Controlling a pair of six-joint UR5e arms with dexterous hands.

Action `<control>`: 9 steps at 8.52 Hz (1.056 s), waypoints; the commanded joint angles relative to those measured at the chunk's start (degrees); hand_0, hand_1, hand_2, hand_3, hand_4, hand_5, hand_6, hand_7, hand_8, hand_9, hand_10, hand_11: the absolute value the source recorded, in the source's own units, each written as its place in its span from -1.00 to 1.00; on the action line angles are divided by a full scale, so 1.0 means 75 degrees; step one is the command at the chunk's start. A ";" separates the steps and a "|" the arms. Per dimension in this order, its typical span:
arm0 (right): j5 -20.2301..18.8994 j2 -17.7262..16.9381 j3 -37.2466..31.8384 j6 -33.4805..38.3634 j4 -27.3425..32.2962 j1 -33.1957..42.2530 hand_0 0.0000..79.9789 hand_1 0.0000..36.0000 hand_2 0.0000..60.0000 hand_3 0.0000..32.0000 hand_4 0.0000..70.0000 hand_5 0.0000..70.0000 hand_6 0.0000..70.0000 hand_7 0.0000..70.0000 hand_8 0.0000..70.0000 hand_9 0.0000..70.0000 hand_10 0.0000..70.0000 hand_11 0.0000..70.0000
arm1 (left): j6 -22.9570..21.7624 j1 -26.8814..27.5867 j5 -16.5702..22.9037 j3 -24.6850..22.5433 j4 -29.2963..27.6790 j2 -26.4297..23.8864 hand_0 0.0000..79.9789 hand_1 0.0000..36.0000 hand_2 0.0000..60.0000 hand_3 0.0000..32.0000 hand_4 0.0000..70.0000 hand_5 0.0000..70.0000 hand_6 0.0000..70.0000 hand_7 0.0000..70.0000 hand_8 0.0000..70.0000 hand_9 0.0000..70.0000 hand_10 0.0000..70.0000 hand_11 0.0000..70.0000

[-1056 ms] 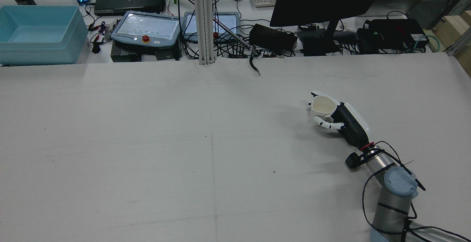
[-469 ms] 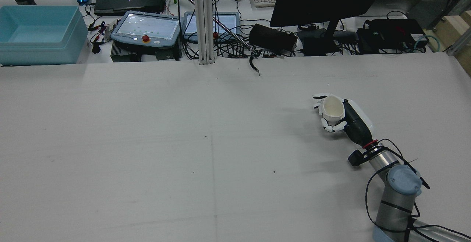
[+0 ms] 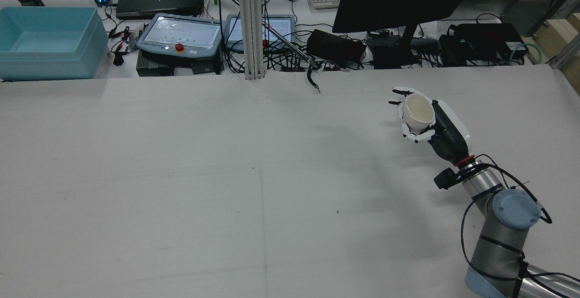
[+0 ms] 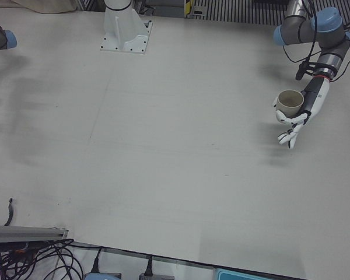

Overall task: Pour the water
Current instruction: 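Raise the white cup while the left hand brings its beige cup forward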

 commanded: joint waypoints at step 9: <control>-0.0622 -0.0007 0.2205 -0.0079 -0.1555 0.0498 1.00 1.00 0.97 -1.00 -0.74 -0.38 0.64 0.58 -0.26 -0.19 -0.96 -0.82 | 0.0564 0.2689 -0.0074 -0.1323 0.4329 -0.4694 1.00 1.00 1.00 -1.00 1.00 1.00 -0.67 -0.55 -0.88 -0.95 -0.68 -0.43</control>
